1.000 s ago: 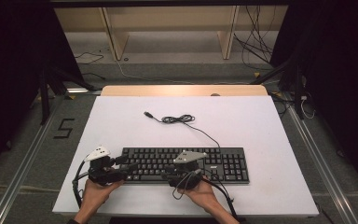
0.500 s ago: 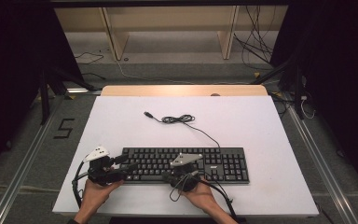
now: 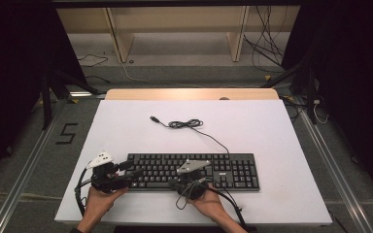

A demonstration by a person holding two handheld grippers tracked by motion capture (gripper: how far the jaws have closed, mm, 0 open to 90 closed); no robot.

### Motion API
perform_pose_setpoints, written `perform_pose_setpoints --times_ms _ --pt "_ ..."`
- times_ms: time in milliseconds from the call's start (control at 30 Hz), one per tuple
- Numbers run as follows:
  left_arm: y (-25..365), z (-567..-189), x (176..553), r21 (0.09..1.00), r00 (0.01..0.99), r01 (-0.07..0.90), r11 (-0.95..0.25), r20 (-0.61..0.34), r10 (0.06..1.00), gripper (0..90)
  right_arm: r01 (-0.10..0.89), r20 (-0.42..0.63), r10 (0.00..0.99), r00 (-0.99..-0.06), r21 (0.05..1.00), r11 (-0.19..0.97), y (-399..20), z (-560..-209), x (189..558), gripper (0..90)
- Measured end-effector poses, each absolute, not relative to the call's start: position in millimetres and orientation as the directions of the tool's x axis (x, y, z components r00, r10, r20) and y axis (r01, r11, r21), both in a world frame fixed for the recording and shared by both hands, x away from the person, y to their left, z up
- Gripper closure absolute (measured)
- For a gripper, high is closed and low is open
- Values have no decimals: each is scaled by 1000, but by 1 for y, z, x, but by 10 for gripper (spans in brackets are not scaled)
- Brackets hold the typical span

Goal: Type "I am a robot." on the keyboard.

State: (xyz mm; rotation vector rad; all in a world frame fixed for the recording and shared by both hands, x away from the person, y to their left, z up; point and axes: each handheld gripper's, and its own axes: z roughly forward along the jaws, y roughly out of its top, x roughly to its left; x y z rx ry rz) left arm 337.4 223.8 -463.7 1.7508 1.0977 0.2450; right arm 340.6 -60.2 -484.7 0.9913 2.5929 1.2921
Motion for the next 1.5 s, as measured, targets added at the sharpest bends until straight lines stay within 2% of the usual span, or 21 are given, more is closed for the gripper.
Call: perform_pose_setpoints --times_ms 567,767,933,1100,1333,1500 --pt "224 -464 338 826 559 560 -71 -313 768 333 516 194 591 -783 733 443 -59 -487 340 900" --pt "224 -465 339 824 556 563 -68 -317 768 334 526 250 580 -776 762 376 -66 -480 341 861" --pt "224 -465 339 824 556 563 -67 -317 768 334 521 255 574 -778 772 364 -69 -476 340 828" --pt "224 -465 340 822 558 565 -70 -318 766 332 514 255 576 -777 784 347 -73 -473 341 767" --pt "224 -466 342 816 564 573 -78 -324 759 317 518 267 577 -772 790 329 -79 -469 341 581" --pt "223 -466 343 816 564 574 -73 -330 757 312 515 267 578 -771 795 319 -81 -467 341 508"
